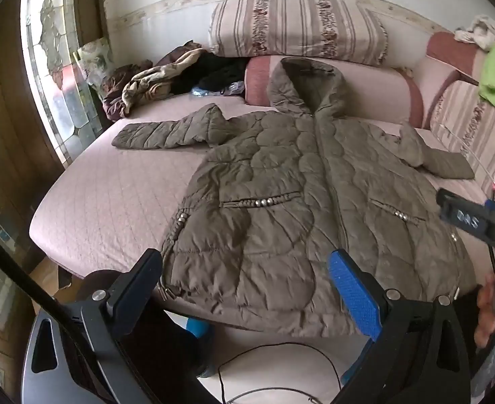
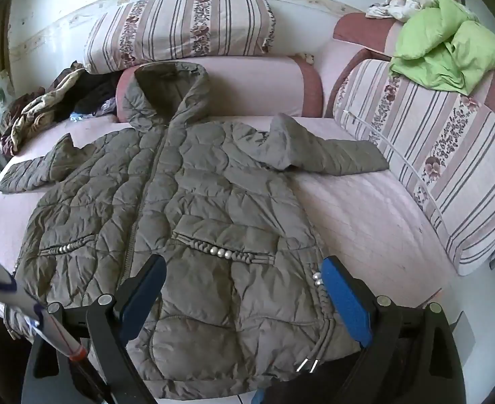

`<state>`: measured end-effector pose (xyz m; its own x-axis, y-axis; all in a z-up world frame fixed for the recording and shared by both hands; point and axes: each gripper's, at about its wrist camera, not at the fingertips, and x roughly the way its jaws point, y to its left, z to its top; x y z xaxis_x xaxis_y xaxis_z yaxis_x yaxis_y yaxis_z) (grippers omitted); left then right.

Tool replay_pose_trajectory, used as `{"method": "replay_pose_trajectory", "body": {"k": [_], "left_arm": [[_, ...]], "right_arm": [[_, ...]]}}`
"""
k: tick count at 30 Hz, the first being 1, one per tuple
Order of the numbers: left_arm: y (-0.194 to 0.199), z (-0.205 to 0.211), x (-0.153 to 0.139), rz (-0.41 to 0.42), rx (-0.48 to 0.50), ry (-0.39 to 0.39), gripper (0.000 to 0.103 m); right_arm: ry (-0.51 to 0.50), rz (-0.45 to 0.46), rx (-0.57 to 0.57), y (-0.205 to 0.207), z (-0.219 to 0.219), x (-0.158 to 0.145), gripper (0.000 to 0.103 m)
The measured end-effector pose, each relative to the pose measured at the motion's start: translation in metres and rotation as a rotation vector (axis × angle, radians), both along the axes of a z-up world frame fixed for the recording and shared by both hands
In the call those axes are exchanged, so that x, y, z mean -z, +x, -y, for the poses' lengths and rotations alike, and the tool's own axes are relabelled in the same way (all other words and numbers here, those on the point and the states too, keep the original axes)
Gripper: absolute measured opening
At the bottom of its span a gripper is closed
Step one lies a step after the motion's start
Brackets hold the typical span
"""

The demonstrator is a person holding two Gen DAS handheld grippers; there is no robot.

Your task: Fold large clothes

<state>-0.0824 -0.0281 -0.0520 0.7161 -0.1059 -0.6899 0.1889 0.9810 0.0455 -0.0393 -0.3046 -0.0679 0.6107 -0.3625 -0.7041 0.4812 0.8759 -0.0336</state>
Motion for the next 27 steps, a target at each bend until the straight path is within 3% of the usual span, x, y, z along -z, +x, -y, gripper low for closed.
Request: {"method": "replay_pose_trajectory", "body": {"k": [5, 21, 27], "left_arm": [[-0.008, 0.001, 0.003, 0.003, 0.029, -0.039, 0.099], [-0.008, 0.017, 0.017, -0.040, 0.150, -0.042, 0.099], [0.006, 0.014, 0.003, 0.053, 0.121, -0.050, 0.099]], "right_arm": [[0.011, 0.006, 0.019, -0.001, 0.004, 0.002, 0.096], [0.022, -0.003, 0.066, -0.003, 0.014, 0.014, 0.096], [0.001, 0.005, 0.067, -0.004, 0.010, 0.020, 0.096]]}}
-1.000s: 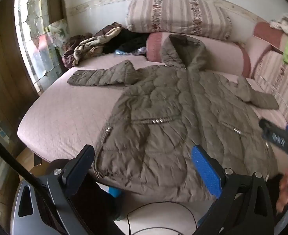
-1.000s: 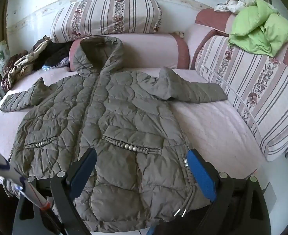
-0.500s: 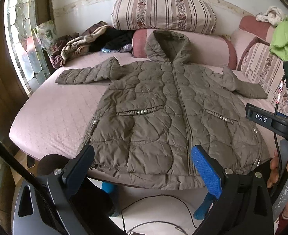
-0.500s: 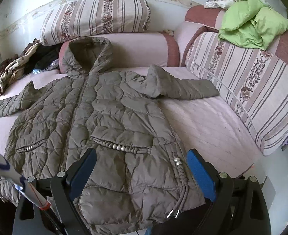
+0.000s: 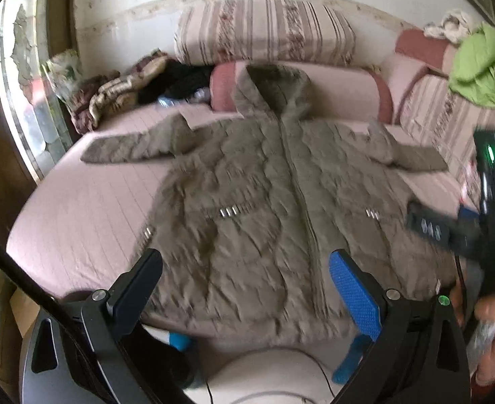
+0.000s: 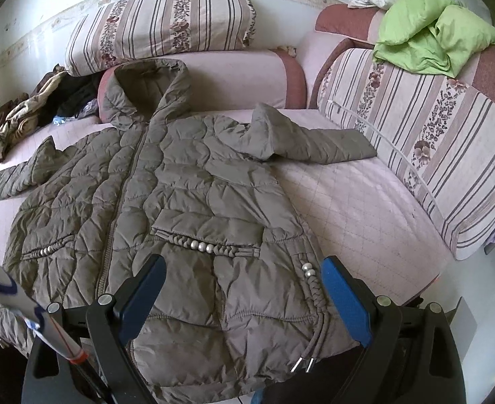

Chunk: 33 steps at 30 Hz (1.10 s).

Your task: Fold large clothes

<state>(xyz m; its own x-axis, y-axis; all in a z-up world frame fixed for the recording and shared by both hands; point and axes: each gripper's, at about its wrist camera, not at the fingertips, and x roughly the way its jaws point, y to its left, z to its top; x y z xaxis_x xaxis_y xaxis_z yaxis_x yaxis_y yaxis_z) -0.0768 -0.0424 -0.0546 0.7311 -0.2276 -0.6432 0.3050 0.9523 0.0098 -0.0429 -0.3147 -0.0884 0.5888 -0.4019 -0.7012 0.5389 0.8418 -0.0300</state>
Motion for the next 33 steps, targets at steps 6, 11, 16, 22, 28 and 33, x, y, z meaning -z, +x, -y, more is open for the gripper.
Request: {"method": "replay_pose_trajectory", "body": {"k": [6, 11, 16, 22, 28, 33], "left_arm": [[0.026, -0.012, -0.022, 0.114, -0.085, 0.007, 0.099], [0.049, -0.008, -0.032, 0.181, -0.127, 0.060, 0.099], [0.080, -0.021, -0.034, 0.082, -0.208, 0.023, 0.099], [0.095, -0.034, -0.010, -0.029, -0.214, 0.022, 0.099], [0.098, -0.045, 0.012, -0.093, -0.227, 0.049, 0.099], [0.105, -0.052, 0.020, -0.129, -0.228, 0.040, 0.099]], "right_arm": [[-0.036, 0.044, 0.006, 0.001, -0.001, -0.004, 0.096], [0.000, 0.052, -0.023, 0.006, -0.005, -0.010, 0.096], [-0.012, 0.024, -0.091, 0.015, -0.023, -0.011, 0.096], [-0.042, -0.034, -0.147, 0.028, -0.042, -0.005, 0.096], [-0.019, -0.077, -0.179, 0.037, -0.053, 0.006, 0.096], [-0.022, -0.095, -0.194, 0.042, -0.063, 0.010, 0.096]]}}
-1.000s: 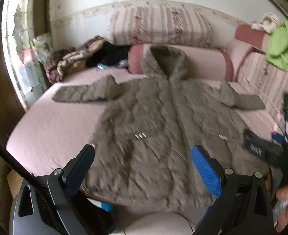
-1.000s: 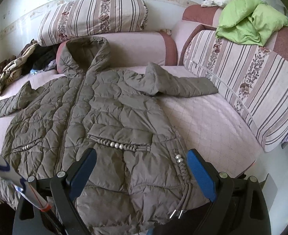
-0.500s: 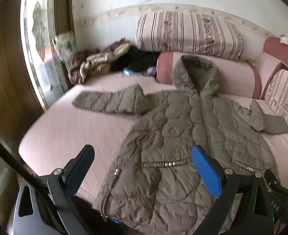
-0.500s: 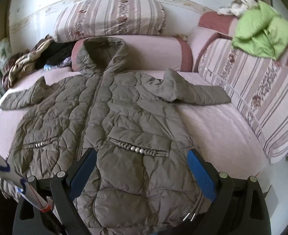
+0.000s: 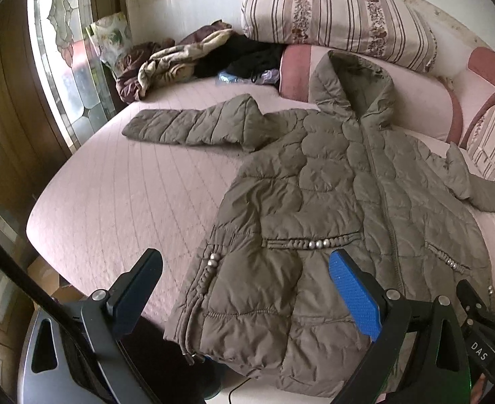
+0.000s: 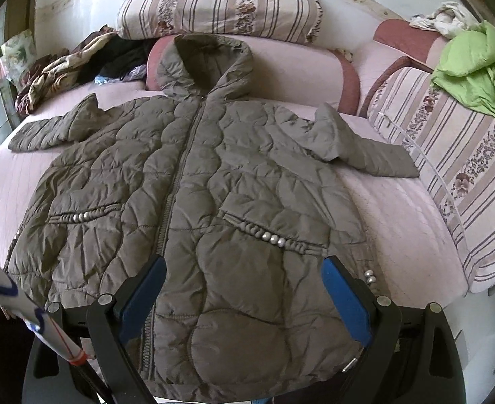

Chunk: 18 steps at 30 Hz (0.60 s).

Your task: Fold large clothes

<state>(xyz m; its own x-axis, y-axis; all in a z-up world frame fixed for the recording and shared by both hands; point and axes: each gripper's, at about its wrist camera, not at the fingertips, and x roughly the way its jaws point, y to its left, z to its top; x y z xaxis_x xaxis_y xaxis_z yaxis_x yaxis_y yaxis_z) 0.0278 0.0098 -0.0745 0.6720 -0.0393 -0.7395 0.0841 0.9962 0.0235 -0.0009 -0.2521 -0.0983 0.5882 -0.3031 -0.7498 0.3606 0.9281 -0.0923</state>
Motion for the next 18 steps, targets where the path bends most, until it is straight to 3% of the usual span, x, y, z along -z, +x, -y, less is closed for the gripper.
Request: {"method": "replay_pose_trajectory", "body": {"k": [18], "left_arm": [[0.011, -0.024, 0.014, -0.049, -0.025, -0.013, 0.099]], "right_arm": [[-0.039, -0.054, -0.062, 0.015, -0.033, 0.007, 0.095]]}}
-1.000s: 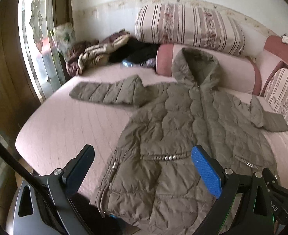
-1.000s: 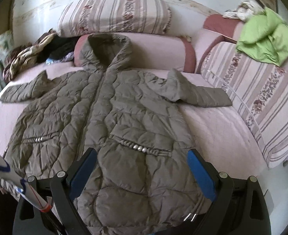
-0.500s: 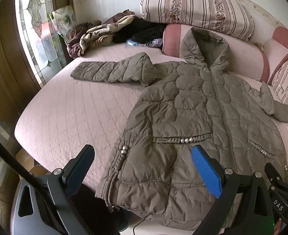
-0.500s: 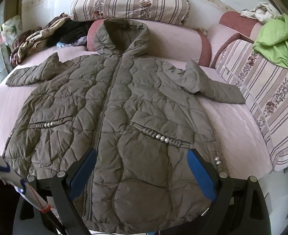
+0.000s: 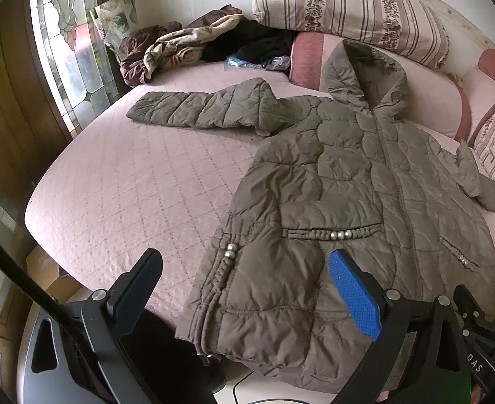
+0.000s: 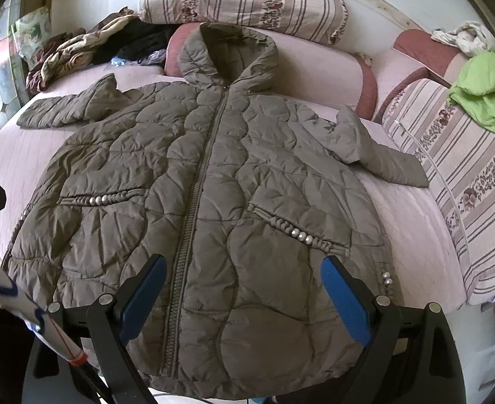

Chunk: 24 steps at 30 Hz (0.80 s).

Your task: Fold large clothes

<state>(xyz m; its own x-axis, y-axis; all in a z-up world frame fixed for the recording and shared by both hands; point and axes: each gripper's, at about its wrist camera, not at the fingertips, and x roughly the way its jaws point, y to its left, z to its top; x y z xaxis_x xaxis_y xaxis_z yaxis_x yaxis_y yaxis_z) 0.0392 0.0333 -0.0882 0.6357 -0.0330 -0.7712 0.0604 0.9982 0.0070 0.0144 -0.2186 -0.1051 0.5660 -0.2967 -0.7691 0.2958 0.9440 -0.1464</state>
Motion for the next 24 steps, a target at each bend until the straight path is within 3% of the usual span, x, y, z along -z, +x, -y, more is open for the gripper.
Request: {"method": "replay_pose_trajectory", "body": {"k": [24], "left_arm": [[0.022, -0.073, 0.008, -0.010, -0.166, 0.014, 0.099]], "right_arm": [[-0.101, -0.092, -0.043, 0.023, -0.032, 0.011, 0.095]]}}
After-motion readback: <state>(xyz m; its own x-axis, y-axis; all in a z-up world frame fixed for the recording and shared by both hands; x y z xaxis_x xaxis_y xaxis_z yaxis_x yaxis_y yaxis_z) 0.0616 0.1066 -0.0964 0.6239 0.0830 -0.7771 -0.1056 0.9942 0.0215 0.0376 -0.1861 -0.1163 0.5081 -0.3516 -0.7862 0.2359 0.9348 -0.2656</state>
